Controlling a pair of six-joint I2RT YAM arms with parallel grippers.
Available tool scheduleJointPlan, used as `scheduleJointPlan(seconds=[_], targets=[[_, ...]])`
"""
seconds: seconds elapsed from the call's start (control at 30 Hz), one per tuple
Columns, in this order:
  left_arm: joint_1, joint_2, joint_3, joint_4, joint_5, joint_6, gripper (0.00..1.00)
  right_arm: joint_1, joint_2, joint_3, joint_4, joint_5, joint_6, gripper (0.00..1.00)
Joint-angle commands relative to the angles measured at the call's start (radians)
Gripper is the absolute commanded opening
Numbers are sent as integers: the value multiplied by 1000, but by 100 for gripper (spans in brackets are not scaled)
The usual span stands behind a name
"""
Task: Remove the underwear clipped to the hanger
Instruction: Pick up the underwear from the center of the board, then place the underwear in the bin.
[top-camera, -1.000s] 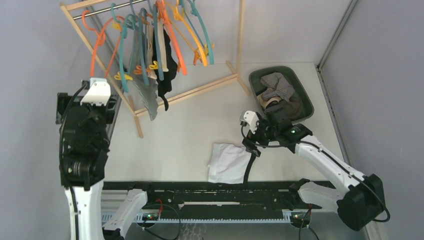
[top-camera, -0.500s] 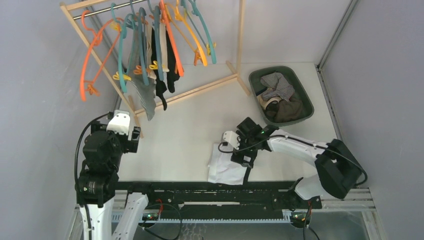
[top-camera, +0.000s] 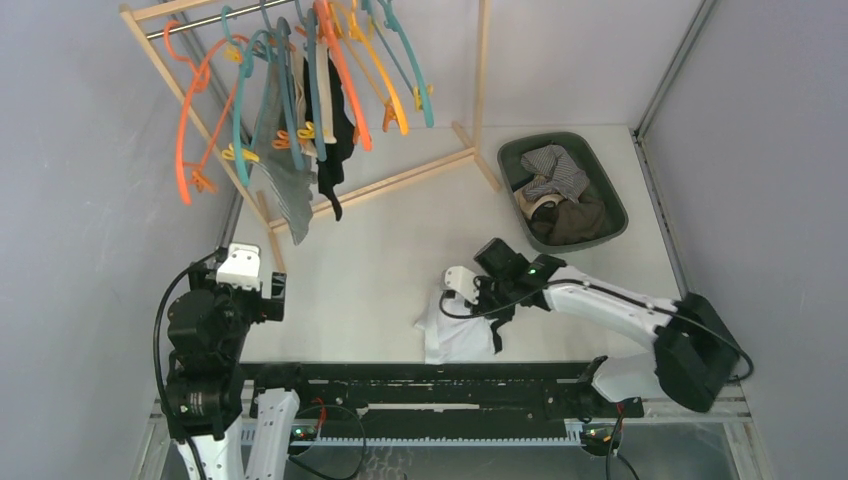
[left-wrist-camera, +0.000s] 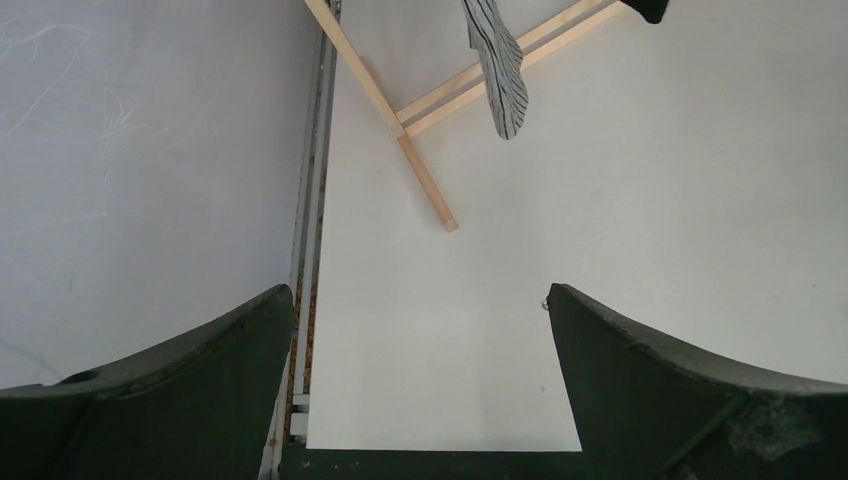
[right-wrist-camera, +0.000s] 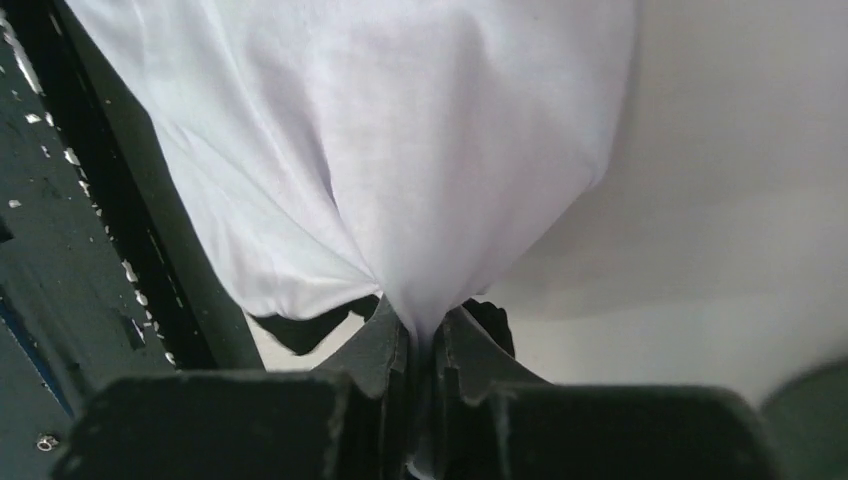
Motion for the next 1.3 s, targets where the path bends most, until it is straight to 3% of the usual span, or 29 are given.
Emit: scheduleJointPlan(seconds=[0.0, 0.3, 0.57, 0.97, 1.27], targets=[[9, -21, -24, 63, 49, -10, 100, -98, -201, 37, -9, -65, 20, 0], [12, -40, -50, 83, 58, 5, 100, -631, -506, 196, -18, -290, 33, 0], [12, -38, -45, 85, 62, 5, 100, -1018, -347, 406, 34, -348, 138, 0], [12, -49, -47, 78, 90, 12, 100, -1051, 6, 483, 159, -118, 240, 0], [12, -63, -44, 77, 100, 16, 100, -949, 283, 482, 142, 8, 209, 14]])
